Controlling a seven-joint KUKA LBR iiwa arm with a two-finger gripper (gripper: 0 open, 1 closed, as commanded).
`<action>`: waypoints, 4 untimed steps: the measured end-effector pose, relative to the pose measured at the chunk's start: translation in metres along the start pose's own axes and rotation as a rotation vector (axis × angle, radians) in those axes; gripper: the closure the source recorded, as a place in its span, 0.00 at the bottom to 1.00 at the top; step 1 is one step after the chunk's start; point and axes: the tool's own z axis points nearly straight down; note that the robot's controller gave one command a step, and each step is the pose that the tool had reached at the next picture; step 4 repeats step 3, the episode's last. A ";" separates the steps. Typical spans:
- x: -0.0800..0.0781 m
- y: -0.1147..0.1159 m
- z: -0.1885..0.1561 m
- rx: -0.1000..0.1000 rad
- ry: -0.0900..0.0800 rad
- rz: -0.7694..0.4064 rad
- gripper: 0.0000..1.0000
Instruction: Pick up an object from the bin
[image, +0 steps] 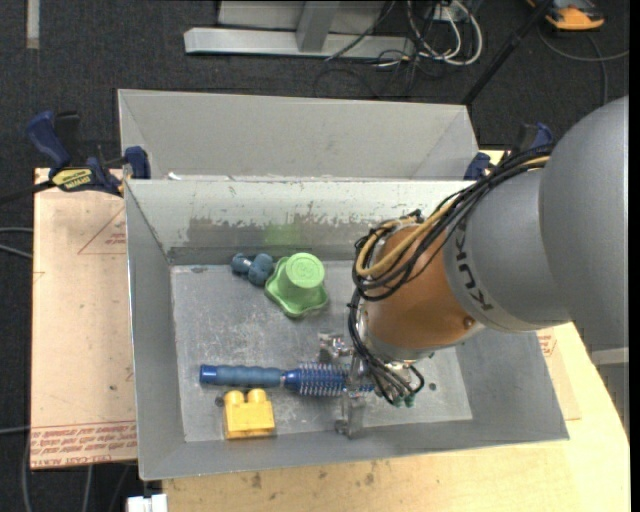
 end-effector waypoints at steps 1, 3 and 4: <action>-0.003 -0.004 -0.001 0.003 -0.005 0.008 1.00; -0.048 -0.087 -0.211 0.006 -0.008 -0.172 1.00; -0.048 -0.087 -0.211 0.006 -0.008 -0.172 1.00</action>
Offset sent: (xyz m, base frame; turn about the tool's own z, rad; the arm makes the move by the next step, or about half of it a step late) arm 0.0000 0.0000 0.0000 0.0000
